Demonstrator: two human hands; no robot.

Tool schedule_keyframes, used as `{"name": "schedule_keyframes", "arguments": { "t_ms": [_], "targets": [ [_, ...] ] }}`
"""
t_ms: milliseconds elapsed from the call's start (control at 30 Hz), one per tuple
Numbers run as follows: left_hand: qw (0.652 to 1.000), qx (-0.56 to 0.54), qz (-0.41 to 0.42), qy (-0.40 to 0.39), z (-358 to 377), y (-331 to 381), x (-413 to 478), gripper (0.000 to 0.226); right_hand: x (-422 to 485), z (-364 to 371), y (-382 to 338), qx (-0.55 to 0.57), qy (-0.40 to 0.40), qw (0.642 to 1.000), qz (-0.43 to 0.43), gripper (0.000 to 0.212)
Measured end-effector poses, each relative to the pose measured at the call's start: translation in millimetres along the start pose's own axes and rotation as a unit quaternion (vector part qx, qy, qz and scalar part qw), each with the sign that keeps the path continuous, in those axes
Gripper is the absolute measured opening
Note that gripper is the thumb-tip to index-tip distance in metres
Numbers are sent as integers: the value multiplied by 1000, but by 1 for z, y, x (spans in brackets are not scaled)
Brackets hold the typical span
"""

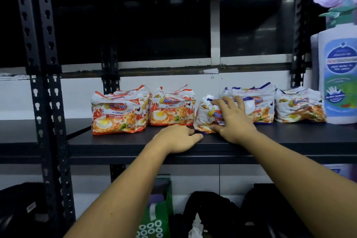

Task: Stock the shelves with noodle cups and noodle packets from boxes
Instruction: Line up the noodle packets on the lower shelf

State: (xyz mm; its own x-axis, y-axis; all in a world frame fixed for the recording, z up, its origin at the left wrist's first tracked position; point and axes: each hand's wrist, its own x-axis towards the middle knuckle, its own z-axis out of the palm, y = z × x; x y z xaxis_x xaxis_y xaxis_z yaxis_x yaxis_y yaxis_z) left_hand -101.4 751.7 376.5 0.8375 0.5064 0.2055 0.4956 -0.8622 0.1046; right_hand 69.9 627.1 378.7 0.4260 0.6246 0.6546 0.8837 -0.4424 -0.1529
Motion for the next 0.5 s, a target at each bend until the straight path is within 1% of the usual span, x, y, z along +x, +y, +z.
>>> {"name": "schedule_keyframes", "arguments": {
  "t_ms": [100,200,267,367,500],
  "targets": [
    [1000,-10,16,2,1,-1,-1,61,-6,-9,16,4,-7,1000,5,81],
    [998,-26,47,31,3,-2,-5,49,-15,-21,36,3,-4,1000,13,77],
    [998,-29,55,33,2,4,-5,45,-20,-27,51,0,2,1000,20,74],
    [997,-34,69,2,2,35,1,46,-27,-37,74,-10,8,1000,20,70],
    [994,-20,95,-48,11,97,27,57,-36,-54,108,-20,9,999,35,69]
  ]
}}
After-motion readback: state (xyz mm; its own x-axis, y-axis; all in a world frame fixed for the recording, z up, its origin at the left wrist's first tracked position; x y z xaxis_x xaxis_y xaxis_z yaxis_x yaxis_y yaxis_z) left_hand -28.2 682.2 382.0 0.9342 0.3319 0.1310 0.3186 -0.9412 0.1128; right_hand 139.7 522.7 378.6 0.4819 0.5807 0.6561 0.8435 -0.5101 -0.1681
